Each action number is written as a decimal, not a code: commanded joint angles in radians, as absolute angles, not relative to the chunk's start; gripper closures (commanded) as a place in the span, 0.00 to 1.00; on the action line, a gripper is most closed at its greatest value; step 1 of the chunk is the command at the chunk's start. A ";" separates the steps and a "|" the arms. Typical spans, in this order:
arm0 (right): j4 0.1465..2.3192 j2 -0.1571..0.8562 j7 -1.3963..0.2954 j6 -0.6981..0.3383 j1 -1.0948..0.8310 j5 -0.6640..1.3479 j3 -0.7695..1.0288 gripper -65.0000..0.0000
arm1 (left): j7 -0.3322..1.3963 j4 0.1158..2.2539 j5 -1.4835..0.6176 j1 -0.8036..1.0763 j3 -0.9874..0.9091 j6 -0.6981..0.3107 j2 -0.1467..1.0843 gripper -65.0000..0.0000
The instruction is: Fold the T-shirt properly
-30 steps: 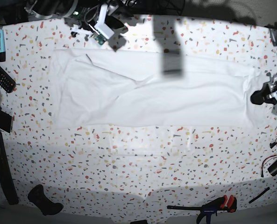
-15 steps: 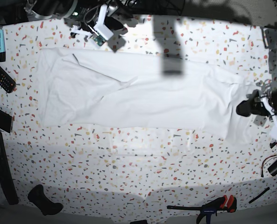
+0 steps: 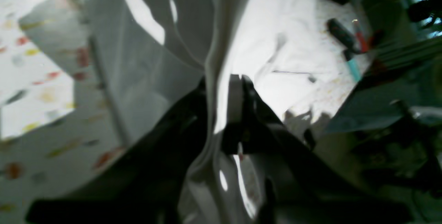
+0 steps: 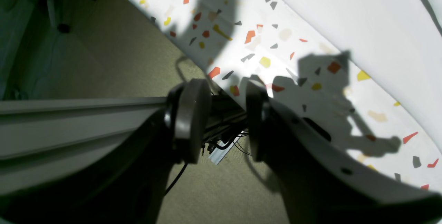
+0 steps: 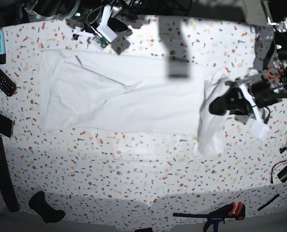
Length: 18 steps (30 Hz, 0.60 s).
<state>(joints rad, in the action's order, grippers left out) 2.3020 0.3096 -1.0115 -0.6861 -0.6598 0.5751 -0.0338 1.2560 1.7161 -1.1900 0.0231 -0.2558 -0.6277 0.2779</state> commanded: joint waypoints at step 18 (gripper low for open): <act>2.323 0.313 -0.994 -0.698 -0.662 0.587 -0.033 0.67 | 1.135 1.738 -1.047 0.033 -0.260 -0.630 -0.036 1.00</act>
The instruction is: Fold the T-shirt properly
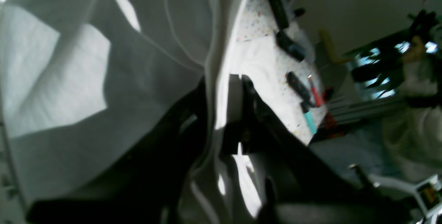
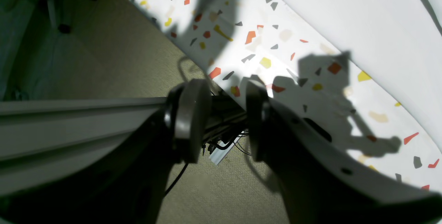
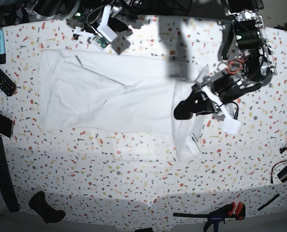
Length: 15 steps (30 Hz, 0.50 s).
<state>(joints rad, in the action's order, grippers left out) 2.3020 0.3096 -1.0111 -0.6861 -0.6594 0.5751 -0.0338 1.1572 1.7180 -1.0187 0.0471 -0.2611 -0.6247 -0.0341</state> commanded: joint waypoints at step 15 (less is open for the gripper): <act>2.323 0.313 -0.994 -0.698 -0.662 0.587 -0.033 0.67 | 1.131 1.738 -0.932 0.033 -0.253 -0.632 -0.053 1.00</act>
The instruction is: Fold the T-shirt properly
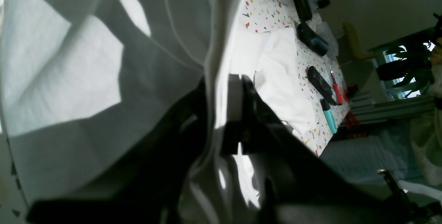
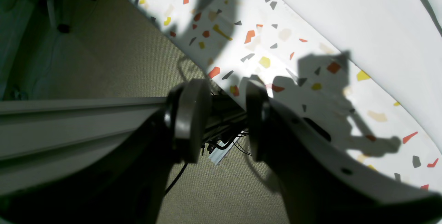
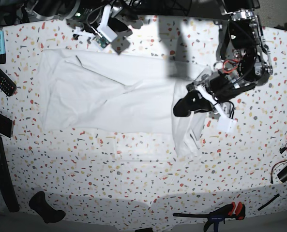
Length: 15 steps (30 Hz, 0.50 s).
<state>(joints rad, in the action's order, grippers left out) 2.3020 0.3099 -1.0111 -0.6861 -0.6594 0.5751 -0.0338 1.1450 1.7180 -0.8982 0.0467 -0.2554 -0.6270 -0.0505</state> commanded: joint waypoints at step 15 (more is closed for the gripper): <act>2.323 0.313 -0.993 -0.698 -0.632 0.587 -0.033 0.67 | 1.185 1.738 -1.105 0.034 -0.186 -0.633 -0.099 0.70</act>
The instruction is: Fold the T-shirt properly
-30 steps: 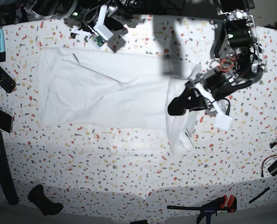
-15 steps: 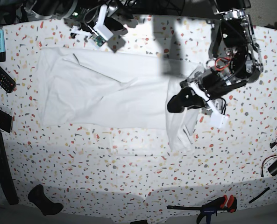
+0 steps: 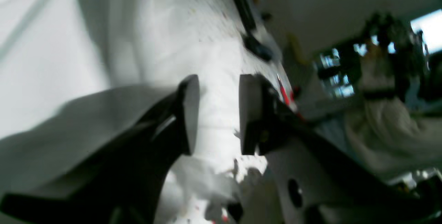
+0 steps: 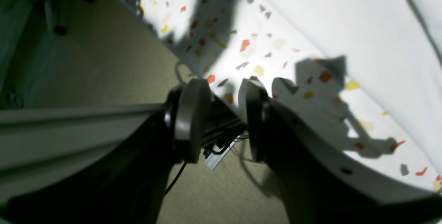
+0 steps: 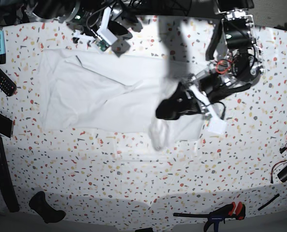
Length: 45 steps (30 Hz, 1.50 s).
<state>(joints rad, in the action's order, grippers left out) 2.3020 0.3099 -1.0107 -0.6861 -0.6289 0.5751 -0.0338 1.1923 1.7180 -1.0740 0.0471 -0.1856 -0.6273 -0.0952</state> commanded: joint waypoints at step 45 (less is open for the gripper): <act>1.661 0.316 -1.068 -0.612 -0.077 0.693 0.708 0.38 | 1.200 1.738 -0.994 0.014 -0.030 -0.698 -0.091 0.43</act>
<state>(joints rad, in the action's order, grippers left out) 1.6424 0.2985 -1.0821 -0.5999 -0.0845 0.6819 0.7048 1.2140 1.7180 -0.9649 0.0303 -0.0319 -0.6884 -0.0860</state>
